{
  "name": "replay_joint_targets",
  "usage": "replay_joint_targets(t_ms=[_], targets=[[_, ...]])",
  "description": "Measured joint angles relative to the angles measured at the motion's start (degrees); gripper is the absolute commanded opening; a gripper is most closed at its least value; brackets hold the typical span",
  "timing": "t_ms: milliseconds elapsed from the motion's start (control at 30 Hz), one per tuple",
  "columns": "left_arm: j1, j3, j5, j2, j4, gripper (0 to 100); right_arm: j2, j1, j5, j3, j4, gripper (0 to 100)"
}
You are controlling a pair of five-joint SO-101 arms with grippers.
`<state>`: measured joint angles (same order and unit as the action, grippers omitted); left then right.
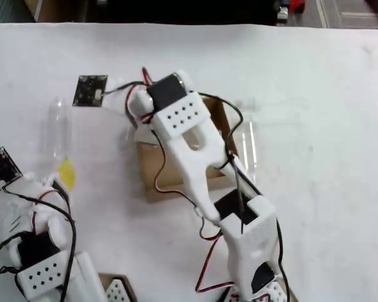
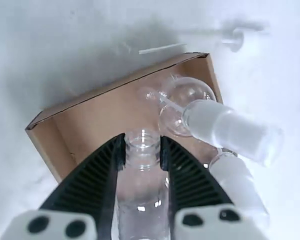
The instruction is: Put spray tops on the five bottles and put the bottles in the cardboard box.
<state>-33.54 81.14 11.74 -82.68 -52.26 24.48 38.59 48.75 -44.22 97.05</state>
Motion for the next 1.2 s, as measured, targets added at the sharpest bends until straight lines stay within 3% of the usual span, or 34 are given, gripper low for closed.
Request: replay_joint_targets(t_ms=[233,500,633,900,1033,1200], targets=[[0.0,0.0,0.0,0.0,0.0,29,-12.7,2.2,-2.0,7.6,0.2,1.8],[0.0,0.0,0.0,0.0,0.0,29,-30.3,-3.4,-19.8,14.1,-4.6,1.8],[0.1,0.0,0.0,0.0,0.0,29,-37.9,-8.3,-26.8,26.1,-14.7,1.8],[0.1,0.0,0.0,0.0,0.1,29,-64.8,-8.3,-29.3,62.9,-40.4,1.7],[0.1,0.0,0.0,0.0,0.1,29,-73.0,-14.9,-38.2,79.9,-57.8,1.7],[0.1,0.0,0.0,0.0,0.1,29,-73.1,-23.6,-51.1,93.1,-75.0,1.7]])
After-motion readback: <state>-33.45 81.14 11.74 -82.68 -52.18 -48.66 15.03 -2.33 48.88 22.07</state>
